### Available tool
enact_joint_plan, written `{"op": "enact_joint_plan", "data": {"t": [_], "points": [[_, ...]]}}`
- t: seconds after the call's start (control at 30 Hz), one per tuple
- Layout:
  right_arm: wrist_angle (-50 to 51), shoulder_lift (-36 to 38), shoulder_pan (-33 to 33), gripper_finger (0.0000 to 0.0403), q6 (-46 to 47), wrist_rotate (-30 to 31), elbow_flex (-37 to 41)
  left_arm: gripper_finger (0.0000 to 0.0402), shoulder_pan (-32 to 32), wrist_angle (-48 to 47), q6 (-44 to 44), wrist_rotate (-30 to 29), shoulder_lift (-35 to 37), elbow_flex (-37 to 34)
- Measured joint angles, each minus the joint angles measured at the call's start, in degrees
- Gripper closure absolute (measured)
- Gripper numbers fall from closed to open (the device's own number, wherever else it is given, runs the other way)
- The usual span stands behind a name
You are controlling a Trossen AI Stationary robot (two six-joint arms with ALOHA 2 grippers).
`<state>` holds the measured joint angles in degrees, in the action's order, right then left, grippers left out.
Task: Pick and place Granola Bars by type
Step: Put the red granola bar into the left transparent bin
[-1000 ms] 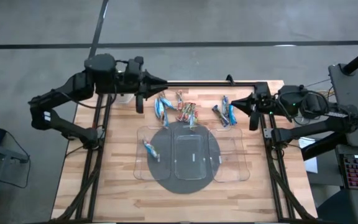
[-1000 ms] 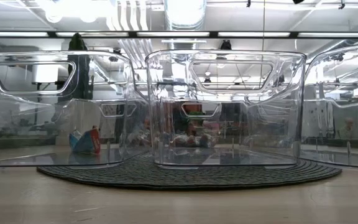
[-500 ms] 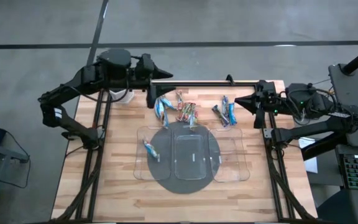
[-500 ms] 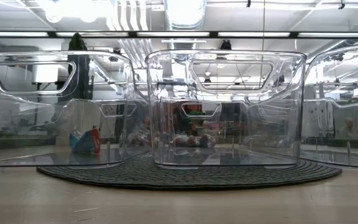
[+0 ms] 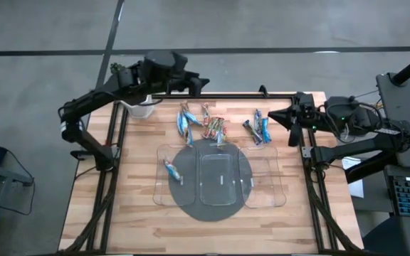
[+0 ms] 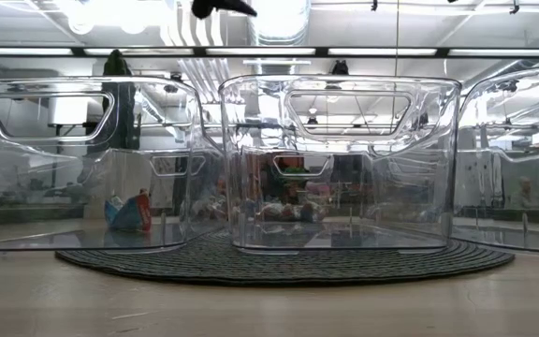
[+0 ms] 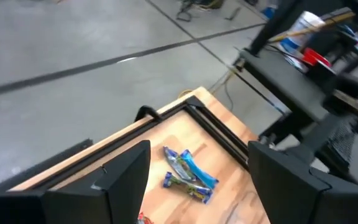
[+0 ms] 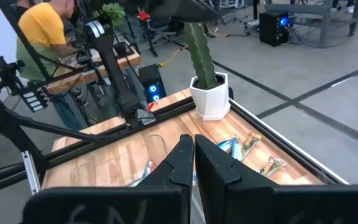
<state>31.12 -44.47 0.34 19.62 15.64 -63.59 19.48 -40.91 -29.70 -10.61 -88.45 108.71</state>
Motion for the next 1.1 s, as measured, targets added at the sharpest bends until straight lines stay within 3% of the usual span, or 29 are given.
{"op": "enact_joint_plan", "data": {"t": [0.5, 0.93, 1.1], "points": [[2.8, -0.3, 0.0, 0.0394, 3.6, 1.0, 1.2, 0.0151, 6.7, -1.0, -5.4, 3.5, -5.3, 1.2], [3.0, -0.3, 0.0, 0.0394, 4.7, 1.0, 1.2, 0.0152, 9.0, -19.2, -4.4, 3.5, -17.0, 26.5], [3.1, -0.3, 0.0, 0.0394, 6.3, 1.0, 1.2, 0.0152, 10.2, -19.8, -6.0, 4.7, -16.3, 19.6]]}}
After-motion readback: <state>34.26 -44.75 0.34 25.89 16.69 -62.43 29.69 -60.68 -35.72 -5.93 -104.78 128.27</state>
